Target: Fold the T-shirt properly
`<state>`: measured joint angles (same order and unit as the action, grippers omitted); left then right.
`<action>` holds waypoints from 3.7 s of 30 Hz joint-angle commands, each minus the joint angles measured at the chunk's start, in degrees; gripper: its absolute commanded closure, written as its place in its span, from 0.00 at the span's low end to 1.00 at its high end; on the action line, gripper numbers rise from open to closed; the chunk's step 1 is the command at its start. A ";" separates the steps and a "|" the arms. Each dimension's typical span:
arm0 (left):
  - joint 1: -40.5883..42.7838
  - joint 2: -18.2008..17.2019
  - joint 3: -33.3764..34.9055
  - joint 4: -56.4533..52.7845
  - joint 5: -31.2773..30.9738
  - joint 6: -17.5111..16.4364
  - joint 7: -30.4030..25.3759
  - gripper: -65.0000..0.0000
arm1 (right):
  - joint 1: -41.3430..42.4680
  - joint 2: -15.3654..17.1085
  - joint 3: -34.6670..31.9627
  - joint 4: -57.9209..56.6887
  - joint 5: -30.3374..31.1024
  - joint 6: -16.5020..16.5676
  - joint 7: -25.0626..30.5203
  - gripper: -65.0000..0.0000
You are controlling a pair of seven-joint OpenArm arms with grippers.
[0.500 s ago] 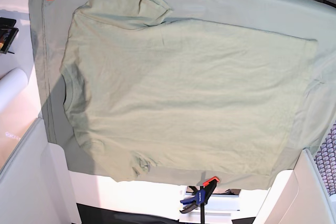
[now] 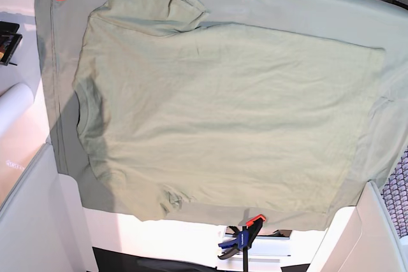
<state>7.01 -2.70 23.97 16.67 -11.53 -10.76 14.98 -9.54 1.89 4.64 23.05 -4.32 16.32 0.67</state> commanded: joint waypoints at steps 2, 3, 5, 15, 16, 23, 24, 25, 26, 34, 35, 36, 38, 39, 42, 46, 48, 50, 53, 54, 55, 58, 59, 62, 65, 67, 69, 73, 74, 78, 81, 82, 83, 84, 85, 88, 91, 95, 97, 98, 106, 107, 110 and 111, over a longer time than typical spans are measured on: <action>0.35 0.13 -0.04 0.24 0.07 -0.90 0.22 0.68 | -0.52 0.15 0.15 0.48 0.24 0.57 0.42 1.00; 0.42 0.13 -0.04 0.24 0.07 -0.90 0.22 0.68 | -0.59 0.17 0.15 0.48 0.24 0.57 0.42 1.00; 0.57 0.13 -0.04 0.26 0.07 -0.90 0.02 0.68 | -0.68 0.17 0.15 0.48 0.24 0.57 0.42 1.00; 3.28 -0.61 -0.04 2.12 0.02 -1.07 -0.22 0.68 | -2.12 0.39 0.11 0.74 0.24 2.89 0.37 1.00; 4.07 -1.07 -0.04 3.10 0.00 -1.09 -0.22 0.68 | -2.95 0.72 0.11 0.96 0.26 4.24 0.37 1.00; 11.69 -6.86 -0.17 17.86 -2.40 -7.65 -0.13 0.68 | -12.07 4.46 0.11 10.40 2.80 7.80 0.37 1.00; 13.00 -7.72 -0.52 20.52 -2.40 -9.09 -0.15 0.68 | -13.81 5.20 0.11 12.68 4.07 8.28 0.37 1.00; 14.43 -8.39 -1.09 23.12 -2.40 -10.29 -0.15 0.68 | -15.54 5.92 0.11 15.08 5.27 8.61 0.37 1.00; 15.91 -8.96 -1.88 25.81 -2.38 -11.50 -0.13 0.68 | -17.27 6.67 0.11 17.53 6.40 8.66 0.37 1.00; 28.72 -9.86 -14.93 48.78 -4.79 -29.07 2.01 0.68 | -31.23 10.88 0.11 38.73 11.87 9.01 -1.01 1.00; 30.18 -9.88 -16.72 51.60 -5.79 -29.24 2.03 0.68 | -33.03 11.41 0.11 41.86 12.94 9.01 -2.32 1.00; 31.54 -9.88 -18.53 54.42 -6.45 -29.24 2.12 0.68 | -34.71 11.87 0.13 45.11 14.29 8.98 -3.74 1.00; 33.92 -9.88 -21.84 59.89 -7.58 -29.24 3.32 0.68 | -38.10 12.94 0.24 51.84 17.09 9.01 -6.16 1.00; 34.91 -9.88 -23.43 62.47 -8.35 -29.24 4.11 0.68 | -39.63 13.46 0.35 55.34 18.43 9.01 -7.21 1.00; 37.40 -9.90 -27.96 69.42 -12.28 -29.24 7.98 0.68 | -43.67 14.62 1.40 65.66 21.46 8.98 -8.85 1.00; 40.06 -10.88 -33.16 76.61 -19.45 -29.24 12.48 0.68 | -45.94 14.56 4.79 78.14 27.47 8.98 -14.14 1.00; 41.07 -12.20 -35.08 79.30 -22.80 -29.24 13.84 0.68 | -45.66 14.43 6.78 83.14 30.71 8.98 -16.90 0.99; 42.07 -13.66 -36.52 81.37 -24.94 -29.24 14.01 0.68 | -44.81 14.43 8.68 86.84 33.53 8.98 -17.94 0.87; 43.34 -15.63 -38.29 83.30 -25.57 -29.24 14.10 0.68 | -42.29 13.79 11.19 90.18 36.65 8.96 -19.78 0.59; 43.74 -16.15 -38.88 83.58 -25.57 -29.24 14.27 0.68 | -41.07 13.09 12.04 90.53 37.18 8.66 -20.85 0.52; 44.02 -16.65 -39.50 83.60 -25.66 -29.24 14.51 0.68 | -39.63 12.22 12.74 90.53 37.77 7.74 -22.12 0.47; 45.13 -18.18 -41.33 83.60 -26.99 -29.24 14.86 0.68 | -35.19 9.09 14.23 89.90 37.79 2.56 -25.18 0.45; 45.53 -18.60 -41.90 83.62 -27.58 -29.24 14.86 0.68 | -33.83 7.96 14.45 89.37 37.55 1.29 -25.35 0.45; 46.38 -19.45 -43.60 83.62 -28.94 -29.24 14.88 0.68 | -30.69 4.76 14.32 87.12 37.38 1.01 -27.67 0.45; 46.51 -20.35 -44.87 83.62 -28.98 -29.24 14.86 0.68 | -28.24 2.19 13.57 83.69 37.33 0.79 -28.55 0.45; 46.49 -21.05 -45.77 83.62 -29.00 -29.24 14.82 0.67 | -26.93 0.79 13.55 80.89 37.33 0.76 -28.63 0.45; 46.49 -21.90 -46.73 83.62 -29.03 -29.24 14.71 0.67 | -25.62 -0.07 13.55 78.64 37.33 0.79 -29.05 0.45; 46.45 -23.12 -49.90 83.84 -31.34 -29.24 14.43 0.60 | -24.13 -0.48 12.22 77.20 37.31 0.83 -30.93 0.45; 46.34 -23.23 -51.30 84.08 -31.93 -29.24 14.62 0.54 | -24.13 -0.50 11.65 77.22 37.31 0.87 -30.93 0.45; 44.65 -23.96 -58.16 85.59 -36.17 -29.24 18.03 0.43 | -24.30 -0.50 9.31 77.22 35.76 1.01 -30.93 0.45; 42.05 -26.14 -62.25 85.70 -36.44 -27.82 18.49 0.43 | -24.50 -0.48 8.11 77.22 33.97 1.01 -30.95 0.45; 40.92 -27.10 -62.99 85.70 -36.48 -26.75 19.45 0.43 | -24.59 -0.50 8.02 77.22 33.66 1.01 -30.95 0.45; 39.58 -28.06 -63.21 85.64 -36.50 -25.94 20.92 0.43 | -24.63 -0.48 8.02 77.22 33.66 1.01 -30.95 0.45; 38.21 -29.00 -63.10 85.37 -36.50 -25.62 21.81 0.42 | -24.63 -0.48 8.04 77.22 33.64 1.01 -30.95 0.45; 36.68 -29.92 -62.66 84.76 -36.41 -25.62 21.90 0.42 | -24.63 -0.48 8.04 77.22 33.64 1.01 -30.93 0.45; 30.93 -32.00 -61.18 80.26 -34.29 -23.80 21.51 0.42 | -24.61 -0.48 8.04 77.22 33.57 1.01 -30.88 0.45; 24.55 -33.44 -59.76 71.97 -34.40 -22.88 21.51 0.42 | -24.61 -0.50 8.04 77.22 32.50 1.01 -30.84 0.45; 17.27 -34.14 -56.15 62.69 -36.22 -22.93 21.81 0.42 | -24.61 -0.50 8.02 77.22 31.28 1.01 -30.45 0.45; 14.69 -34.14 -53.88 60.28 -36.44 -22.93 22.38 0.42 | -24.72 -0.50 8.02 77.22 30.82 1.01 -30.47 0.45; 13.90 -34.12 -52.59 59.52 -36.44 -22.95 22.38 0.42 | -24.94 -0.50 8.04 77.22 30.71 0.98 -30.42 0.45; 10.29 -32.22 -47.52 58.69 -34.01 -22.91 22.36 0.42 | -25.27 -0.50 8.04 77.22 30.67 1.01 -30.45 0.45; 10.32 -32.04 -46.88 58.69 -33.73 -22.91 22.36 0.42 | -25.24 -0.50 8.04 77.22 30.67 0.98 -30.45 0.45; 10.32 -31.56 -44.50 58.69 -33.31 -22.93 22.64 0.42 | -25.24 -0.68 8.04 77.22 30.67 0.98 -30.45 0.45; 10.32 -31.54 -43.50 58.69 -33.11 -22.93 22.60 0.42 | -25.27 -0.90 8.02 77.22 30.67 1.01 -30.45 0.45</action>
<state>17.28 -33.98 -19.94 75.02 -45.41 -33.50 35.20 -33.78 1.13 13.08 100.53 27.57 17.96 -25.52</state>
